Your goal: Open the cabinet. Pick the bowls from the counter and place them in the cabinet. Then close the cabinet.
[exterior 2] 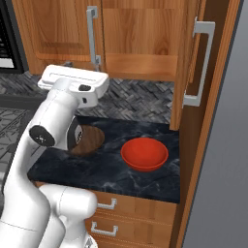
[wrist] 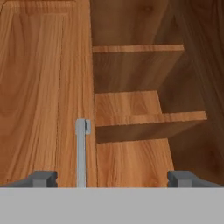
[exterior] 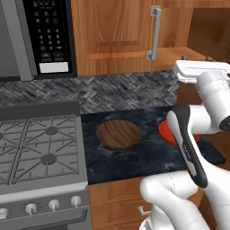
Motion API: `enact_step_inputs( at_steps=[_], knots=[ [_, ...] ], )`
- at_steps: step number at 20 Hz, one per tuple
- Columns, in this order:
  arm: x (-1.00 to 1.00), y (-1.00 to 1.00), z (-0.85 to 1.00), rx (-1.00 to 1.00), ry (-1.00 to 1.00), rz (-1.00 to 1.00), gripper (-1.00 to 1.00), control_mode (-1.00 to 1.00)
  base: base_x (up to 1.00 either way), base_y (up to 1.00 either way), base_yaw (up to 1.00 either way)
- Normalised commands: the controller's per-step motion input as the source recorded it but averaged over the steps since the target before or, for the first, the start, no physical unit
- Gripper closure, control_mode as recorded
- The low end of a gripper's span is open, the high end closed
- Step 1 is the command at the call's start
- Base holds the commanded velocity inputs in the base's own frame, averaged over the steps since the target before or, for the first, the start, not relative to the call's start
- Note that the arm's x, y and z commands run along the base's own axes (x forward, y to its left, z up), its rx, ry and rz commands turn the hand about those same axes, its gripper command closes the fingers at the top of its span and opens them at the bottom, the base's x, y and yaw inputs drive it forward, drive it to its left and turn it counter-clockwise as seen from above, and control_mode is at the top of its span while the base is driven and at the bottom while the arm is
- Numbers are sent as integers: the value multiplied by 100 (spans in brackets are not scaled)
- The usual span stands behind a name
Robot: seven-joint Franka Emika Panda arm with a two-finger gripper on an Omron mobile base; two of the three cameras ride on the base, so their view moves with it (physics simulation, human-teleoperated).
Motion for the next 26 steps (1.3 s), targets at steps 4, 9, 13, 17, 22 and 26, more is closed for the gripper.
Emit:
enact_step_inputs(
  at_steps=[4, 9, 13, 17, 22, 26],
  knots=[
    [33, 27, 0, -8, -7, 0, -100, -100, 0, 0, 0],
    [49, 13, 0, 0, 0, 0, -100, -100, 0, 0, 0],
    [55, 31, 0, 0, 0, 0, -100, -100, 0, 0, 0],
    [45, 34, 0, 0, 0, 0, -100, -100, 0, 0, 0],
    [58, 16, 0, 0, 0, 0, -100, -100, 0, 0, 0],
    [57, 0, 0, 0, 0, 0, -100, -100, 0, 0, 0]
  ],
)
